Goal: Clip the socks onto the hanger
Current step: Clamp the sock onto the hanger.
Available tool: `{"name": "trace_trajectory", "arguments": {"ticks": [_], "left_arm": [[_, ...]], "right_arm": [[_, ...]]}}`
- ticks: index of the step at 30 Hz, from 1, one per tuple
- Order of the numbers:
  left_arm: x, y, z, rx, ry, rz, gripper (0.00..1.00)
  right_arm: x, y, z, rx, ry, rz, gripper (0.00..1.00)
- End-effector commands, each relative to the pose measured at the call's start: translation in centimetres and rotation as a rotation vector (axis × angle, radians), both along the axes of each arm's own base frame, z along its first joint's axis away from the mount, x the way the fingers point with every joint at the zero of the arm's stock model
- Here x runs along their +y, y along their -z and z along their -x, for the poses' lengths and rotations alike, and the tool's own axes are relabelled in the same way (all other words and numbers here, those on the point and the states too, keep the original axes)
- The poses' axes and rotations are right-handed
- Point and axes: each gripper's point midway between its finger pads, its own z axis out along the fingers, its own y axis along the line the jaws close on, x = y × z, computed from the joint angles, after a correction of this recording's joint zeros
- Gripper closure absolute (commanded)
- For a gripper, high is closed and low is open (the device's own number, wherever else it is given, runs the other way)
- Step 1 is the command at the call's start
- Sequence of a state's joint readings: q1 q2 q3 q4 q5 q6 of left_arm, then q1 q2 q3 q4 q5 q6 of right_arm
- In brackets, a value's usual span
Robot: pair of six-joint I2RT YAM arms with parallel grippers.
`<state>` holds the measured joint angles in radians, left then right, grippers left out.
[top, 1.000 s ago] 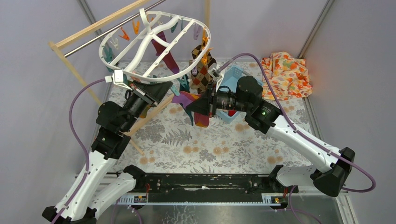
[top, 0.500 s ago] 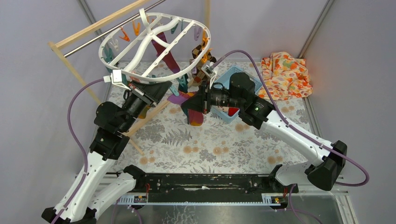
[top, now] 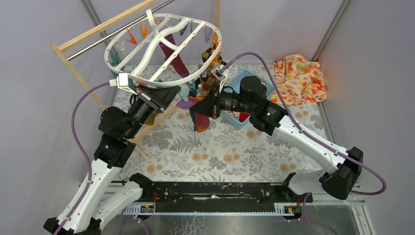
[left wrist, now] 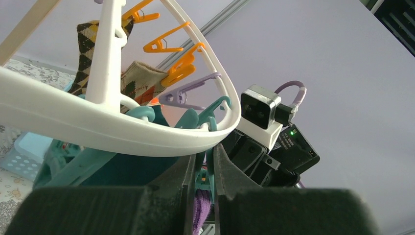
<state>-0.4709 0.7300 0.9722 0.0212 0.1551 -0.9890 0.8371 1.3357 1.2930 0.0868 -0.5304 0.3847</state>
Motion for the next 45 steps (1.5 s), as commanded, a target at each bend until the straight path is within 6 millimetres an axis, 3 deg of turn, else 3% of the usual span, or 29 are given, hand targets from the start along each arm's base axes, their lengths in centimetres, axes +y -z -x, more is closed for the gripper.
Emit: {"name": "trace_trajectory", "arguments": {"ticks": [1,9,25,38,45], "left_arm": [[-0.3,-2.1,1.6,-0.041,0.059,0.038,1.00],[-0.2,-2.0,1.8,-0.042,0.058,0.033,1.00],[-0.2,-0.2,1.2,-0.021,0.036,-0.009,0.97],[0.0,-1.7,1.4,-0.009,0.042,0.047,1.00],[-0.7,-1.6,1.5,0.021,0.087,0.088,1.00]], "right_arm": [[0.1,-2.9,-0.3,-0.068,0.016,-0.055,1.00],[0.3,-2.8,-0.7,-0.066,0.032,-0.058,1.00],[-1.3,-5.3,1.2,-0.097,0.015,-0.125,1.00],[-3.3,-4.7,1.4,-0.108,0.087,-0.113,1.00],[-2.8,-4.9,1.2,-0.112,0.076,-0.129,1.00]]}}
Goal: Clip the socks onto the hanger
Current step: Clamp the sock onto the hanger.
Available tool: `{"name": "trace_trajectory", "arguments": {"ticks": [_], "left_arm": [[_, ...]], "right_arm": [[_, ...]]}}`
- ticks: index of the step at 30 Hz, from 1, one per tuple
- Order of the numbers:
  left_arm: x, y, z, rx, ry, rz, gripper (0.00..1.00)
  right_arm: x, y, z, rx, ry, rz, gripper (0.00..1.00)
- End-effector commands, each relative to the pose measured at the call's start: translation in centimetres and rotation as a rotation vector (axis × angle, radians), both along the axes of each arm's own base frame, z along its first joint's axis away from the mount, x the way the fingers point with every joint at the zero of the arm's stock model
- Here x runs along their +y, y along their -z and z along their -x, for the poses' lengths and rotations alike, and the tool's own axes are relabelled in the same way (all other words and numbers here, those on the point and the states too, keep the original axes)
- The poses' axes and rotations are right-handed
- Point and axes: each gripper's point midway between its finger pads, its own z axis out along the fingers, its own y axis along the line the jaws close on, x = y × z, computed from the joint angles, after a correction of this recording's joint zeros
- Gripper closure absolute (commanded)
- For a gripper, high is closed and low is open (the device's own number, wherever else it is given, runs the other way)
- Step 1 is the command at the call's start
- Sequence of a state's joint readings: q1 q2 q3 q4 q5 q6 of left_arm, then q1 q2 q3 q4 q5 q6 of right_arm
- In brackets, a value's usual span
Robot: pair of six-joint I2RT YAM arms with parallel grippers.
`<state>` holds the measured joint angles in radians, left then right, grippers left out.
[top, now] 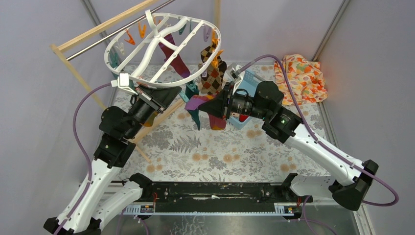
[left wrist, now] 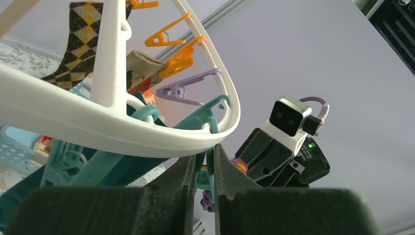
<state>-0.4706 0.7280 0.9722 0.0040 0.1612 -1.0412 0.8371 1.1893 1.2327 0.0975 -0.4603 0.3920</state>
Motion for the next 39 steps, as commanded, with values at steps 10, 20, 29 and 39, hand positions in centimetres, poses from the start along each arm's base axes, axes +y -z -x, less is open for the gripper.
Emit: {"name": "trace_trajectory", "arguments": {"ticks": [10,20,29,39], "left_arm": [[0.2,-2.6,1.0,-0.009,0.027,0.086,1.00],[-0.2,-2.5,0.9,0.008,0.048,0.108,1.00],[-0.2,-3.1,1.5,0.005,0.069,0.117,1.00],[-0.4,-2.7,1.7,0.015,0.081,0.115,1.00]], "right_arm": [[0.2,-1.6,-0.2,-0.057,0.012,-0.051,1.00],[-0.6,-1.3,-0.4,-0.064,0.050,-0.029,1.00],[0.0,-1.3,-1.0,-0.070,0.053,-0.025,1.00],[0.1,-1.8,-1.4,-0.078,0.064,-0.046,1.00]]}}
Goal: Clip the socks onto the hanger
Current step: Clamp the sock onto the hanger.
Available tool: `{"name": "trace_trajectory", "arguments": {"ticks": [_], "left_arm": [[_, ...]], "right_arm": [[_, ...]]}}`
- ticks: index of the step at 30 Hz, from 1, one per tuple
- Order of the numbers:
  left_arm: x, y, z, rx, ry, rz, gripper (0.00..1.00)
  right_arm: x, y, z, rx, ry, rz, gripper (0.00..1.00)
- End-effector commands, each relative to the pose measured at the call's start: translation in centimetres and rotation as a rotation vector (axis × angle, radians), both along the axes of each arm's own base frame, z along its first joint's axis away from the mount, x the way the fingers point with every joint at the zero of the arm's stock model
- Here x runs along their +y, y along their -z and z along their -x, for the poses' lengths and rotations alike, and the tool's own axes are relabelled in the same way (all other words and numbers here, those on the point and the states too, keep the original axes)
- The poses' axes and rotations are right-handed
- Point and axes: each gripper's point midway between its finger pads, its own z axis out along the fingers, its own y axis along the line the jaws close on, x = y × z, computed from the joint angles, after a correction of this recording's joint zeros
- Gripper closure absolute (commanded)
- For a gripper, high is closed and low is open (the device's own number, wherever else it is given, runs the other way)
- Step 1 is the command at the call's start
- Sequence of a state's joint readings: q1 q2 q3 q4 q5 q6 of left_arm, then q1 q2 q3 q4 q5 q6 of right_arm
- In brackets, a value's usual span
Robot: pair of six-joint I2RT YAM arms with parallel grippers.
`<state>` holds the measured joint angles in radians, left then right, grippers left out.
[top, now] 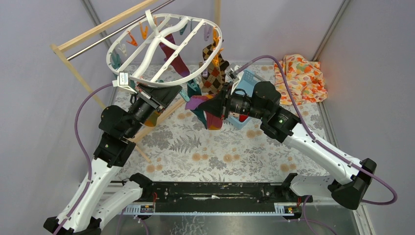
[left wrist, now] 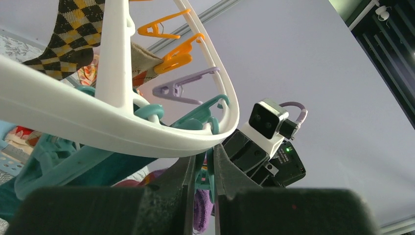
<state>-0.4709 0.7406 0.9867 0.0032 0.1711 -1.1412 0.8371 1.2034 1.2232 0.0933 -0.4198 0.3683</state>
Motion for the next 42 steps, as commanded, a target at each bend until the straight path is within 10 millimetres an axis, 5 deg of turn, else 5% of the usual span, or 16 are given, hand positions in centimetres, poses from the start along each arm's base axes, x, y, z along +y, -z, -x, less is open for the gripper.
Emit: {"name": "trace_trajectory", "arguments": {"ticks": [1,29,42], "left_arm": [[0.0,-2.0,1.5,-0.041,0.043,0.042,1.00],[-0.1,-0.6,0.6,0.012,0.029,0.066,1.00],[0.0,-1.2,0.6,0.003,0.024,0.074,1.00]], "right_arm": [[0.0,-2.9,-0.4,-0.079,0.027,-0.074,1.00],[-1.3,-5.0,-0.4,-0.104,0.088,-0.237,1.00],[-0.2,-3.8,-0.6,-0.073,0.061,-0.218,1.00]]}}
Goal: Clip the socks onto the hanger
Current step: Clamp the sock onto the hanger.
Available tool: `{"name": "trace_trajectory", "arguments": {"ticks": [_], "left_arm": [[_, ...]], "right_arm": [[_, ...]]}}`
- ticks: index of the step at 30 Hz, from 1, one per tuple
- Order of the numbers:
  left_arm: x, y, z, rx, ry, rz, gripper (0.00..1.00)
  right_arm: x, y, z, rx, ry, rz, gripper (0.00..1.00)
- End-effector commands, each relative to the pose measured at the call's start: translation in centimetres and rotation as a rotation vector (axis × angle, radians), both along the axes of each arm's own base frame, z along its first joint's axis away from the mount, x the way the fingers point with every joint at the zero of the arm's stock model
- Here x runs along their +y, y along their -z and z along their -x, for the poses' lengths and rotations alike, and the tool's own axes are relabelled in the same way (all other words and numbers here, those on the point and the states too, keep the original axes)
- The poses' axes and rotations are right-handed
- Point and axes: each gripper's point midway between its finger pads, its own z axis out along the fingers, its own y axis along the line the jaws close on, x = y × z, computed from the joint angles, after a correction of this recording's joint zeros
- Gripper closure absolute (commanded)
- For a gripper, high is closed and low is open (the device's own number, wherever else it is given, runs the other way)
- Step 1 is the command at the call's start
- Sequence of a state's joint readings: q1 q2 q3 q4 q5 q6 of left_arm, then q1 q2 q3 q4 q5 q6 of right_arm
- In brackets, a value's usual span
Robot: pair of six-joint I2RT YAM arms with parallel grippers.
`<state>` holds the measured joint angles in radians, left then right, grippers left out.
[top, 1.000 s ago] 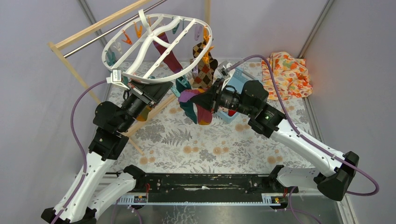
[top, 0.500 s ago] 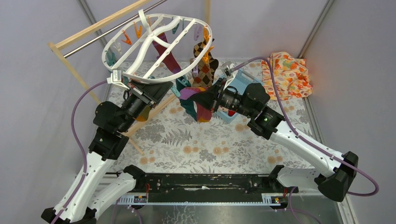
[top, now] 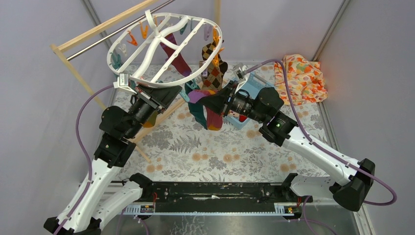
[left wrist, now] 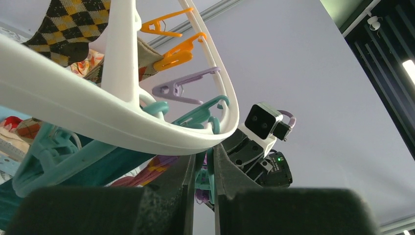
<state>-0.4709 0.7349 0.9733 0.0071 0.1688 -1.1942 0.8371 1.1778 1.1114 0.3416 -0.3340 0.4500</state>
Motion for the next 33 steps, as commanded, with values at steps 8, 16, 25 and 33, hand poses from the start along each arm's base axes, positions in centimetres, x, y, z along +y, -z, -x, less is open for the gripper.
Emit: {"name": "trace_trajectory", "arguments": {"ticks": [8,16,25,33], "left_arm": [[-0.28,-1.11,0.24,-0.022,0.023,0.043,1.00],[-0.40,-1.14,0.15,-0.020,0.028,0.048,1.00],[-0.38,-0.94,0.26,-0.020,0.030,0.042,1.00],[-0.40,-0.61,0.25,-0.020,0.029,0.034,0.87]], "right_arm": [[0.12,-1.70,0.71,-0.043,-0.025,-0.050,1.00],[0.62,-1.55,0.62,-0.035,-0.041,-0.048,1.00],[0.71,-1.74,0.57,-0.035,-0.043,-0.053,1.00],[0.72,-1.98,0.59,-0.039,-0.044,-0.053,1.00]]}}
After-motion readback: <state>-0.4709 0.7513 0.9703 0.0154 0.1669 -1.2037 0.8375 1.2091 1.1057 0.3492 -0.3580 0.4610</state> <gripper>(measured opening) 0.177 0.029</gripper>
